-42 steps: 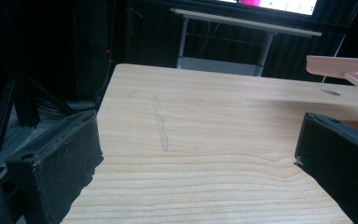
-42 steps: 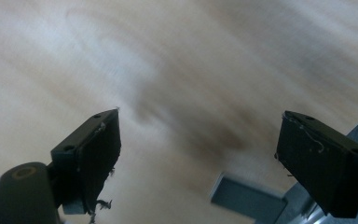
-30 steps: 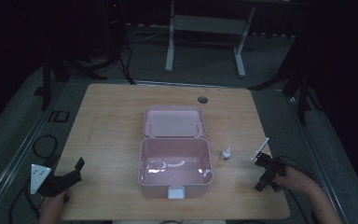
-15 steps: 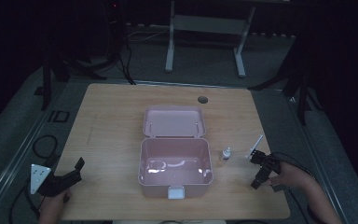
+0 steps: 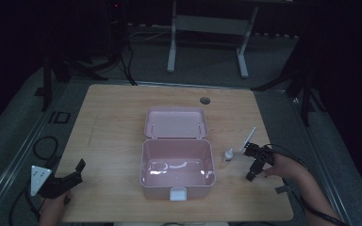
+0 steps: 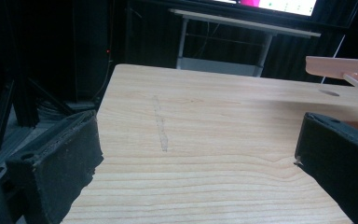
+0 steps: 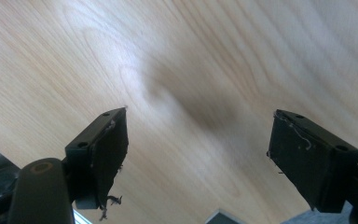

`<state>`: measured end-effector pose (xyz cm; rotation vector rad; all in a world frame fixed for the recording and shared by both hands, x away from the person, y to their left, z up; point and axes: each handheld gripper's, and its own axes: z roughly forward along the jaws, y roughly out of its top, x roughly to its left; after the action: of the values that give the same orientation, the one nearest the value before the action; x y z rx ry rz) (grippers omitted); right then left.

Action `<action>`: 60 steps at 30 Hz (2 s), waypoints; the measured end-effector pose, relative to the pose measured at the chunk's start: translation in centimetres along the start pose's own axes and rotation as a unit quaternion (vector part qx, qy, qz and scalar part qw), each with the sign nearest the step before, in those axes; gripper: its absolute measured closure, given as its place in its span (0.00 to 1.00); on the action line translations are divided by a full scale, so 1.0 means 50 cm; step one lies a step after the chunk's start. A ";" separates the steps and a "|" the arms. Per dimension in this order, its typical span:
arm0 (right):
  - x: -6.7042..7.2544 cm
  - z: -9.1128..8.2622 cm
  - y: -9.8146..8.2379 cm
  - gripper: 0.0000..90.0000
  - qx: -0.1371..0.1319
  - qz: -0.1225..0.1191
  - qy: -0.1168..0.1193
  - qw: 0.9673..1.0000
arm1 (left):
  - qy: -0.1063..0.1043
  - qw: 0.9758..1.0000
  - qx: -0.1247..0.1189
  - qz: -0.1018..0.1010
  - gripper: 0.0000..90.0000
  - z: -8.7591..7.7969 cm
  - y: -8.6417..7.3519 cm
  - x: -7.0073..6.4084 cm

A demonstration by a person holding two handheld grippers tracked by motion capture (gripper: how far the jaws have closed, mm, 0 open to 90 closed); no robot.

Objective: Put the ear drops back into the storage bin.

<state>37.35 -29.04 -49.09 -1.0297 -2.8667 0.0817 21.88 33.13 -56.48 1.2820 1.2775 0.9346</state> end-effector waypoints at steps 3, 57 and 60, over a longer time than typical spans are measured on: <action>0.007 -0.002 0.018 0.21 0.001 -0.019 0.000 1.000 | 0.000 1.000 0.000 0.000 0.01 0.000 0.000 0.000; 0.021 0.007 0.182 0.66 0.011 -0.068 -0.017 0.997 | -0.003 1.000 0.000 0.001 0.01 0.000 0.000 0.000; 0.029 0.000 0.171 0.66 0.011 -0.093 -0.023 0.995 | -0.003 1.000 0.000 0.001 0.00 0.000 0.000 0.000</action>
<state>41.62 -21.54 -49.70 -0.7623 -2.9794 0.1238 21.87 33.14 -56.48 1.2853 1.2717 0.9317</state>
